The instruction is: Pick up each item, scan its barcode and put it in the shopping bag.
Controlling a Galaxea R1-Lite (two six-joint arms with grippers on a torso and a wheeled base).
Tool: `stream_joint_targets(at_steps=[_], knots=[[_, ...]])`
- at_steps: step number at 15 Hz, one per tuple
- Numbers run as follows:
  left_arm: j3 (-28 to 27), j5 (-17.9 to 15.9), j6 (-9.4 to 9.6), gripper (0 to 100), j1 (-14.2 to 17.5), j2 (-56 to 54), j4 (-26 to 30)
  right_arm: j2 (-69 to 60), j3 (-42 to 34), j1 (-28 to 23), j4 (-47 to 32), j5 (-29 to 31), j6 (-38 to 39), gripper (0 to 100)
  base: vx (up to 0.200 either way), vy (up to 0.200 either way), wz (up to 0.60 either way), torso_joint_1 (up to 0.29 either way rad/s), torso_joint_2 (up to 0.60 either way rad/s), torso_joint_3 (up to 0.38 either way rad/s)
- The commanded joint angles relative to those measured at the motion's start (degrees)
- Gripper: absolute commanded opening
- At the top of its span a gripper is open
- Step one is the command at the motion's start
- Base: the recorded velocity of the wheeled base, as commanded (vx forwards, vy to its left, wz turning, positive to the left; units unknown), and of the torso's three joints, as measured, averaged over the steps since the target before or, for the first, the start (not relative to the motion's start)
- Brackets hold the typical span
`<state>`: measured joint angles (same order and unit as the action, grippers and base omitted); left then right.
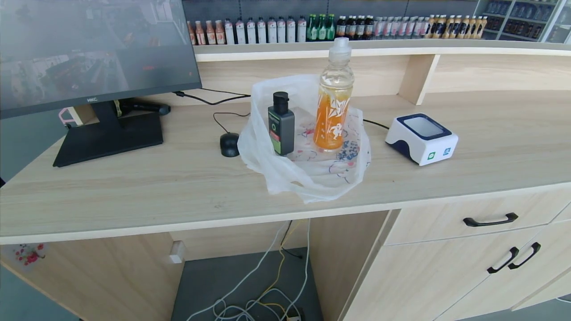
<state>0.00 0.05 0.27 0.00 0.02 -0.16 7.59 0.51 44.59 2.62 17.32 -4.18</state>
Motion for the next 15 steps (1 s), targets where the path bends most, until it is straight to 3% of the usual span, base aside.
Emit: stream_joint_targets(at_steps=[1, 4, 6, 8, 10, 12, 15], knots=[[0.00, 0.04, 0.00, 100, 0.00, -0.02, -0.02, 7.35, 0.02, -2.32, -0.34, 0.96, 0.93, 100, 0.000, 0.000, 0.00, 0.000, 0.00, 0.000], [0.00, 0.04, -0.09, 100, 0.00, -0.02, -0.02, 12.36, 0.02, -16.20, -0.34, 1.57, 2.07, 100, 0.000, 0.000, 0.00, 0.000, 0.00, 0.000], [0.00, 0.04, -0.09, 100, 0.00, -0.02, -0.02, 9.63, 0.02, -30.53, -0.34, 1.57, 2.34, 100, 0.000, 0.000, 0.00, 0.000, 0.00, 0.000], [0.00, 0.04, -0.09, 100, 0.00, -0.02, -0.02, 5.76, -0.07, -39.58, -0.51, 0.69, 4.88, 100, 0.000, 0.000, 0.00, 0.000, 0.00, 0.000], [0.00, 0.04, -0.09, 100, 0.00, -0.02, -0.02, 0.05, -0.07, -42.92, -0.69, 0.61, 6.20, 100, 0.000, 0.000, 0.00, 0.000, 0.00, 0.000], [0.00, 0.04, -0.09, 100, 0.00, -0.02, -0.02, -3.73, -0.25, -42.31, -0.42, -0.01, 6.29, 100, 0.000, 0.000, 0.00, 0.000, 0.00, 0.000], [0.00, -0.05, -0.09, 100, 0.00, -0.02, -0.02, -7.59, -0.42, -44.33, -1.13, -12.84, 4.71, 100, 0.000, 0.000, 0.00, 0.000, 0.00, 0.000]])
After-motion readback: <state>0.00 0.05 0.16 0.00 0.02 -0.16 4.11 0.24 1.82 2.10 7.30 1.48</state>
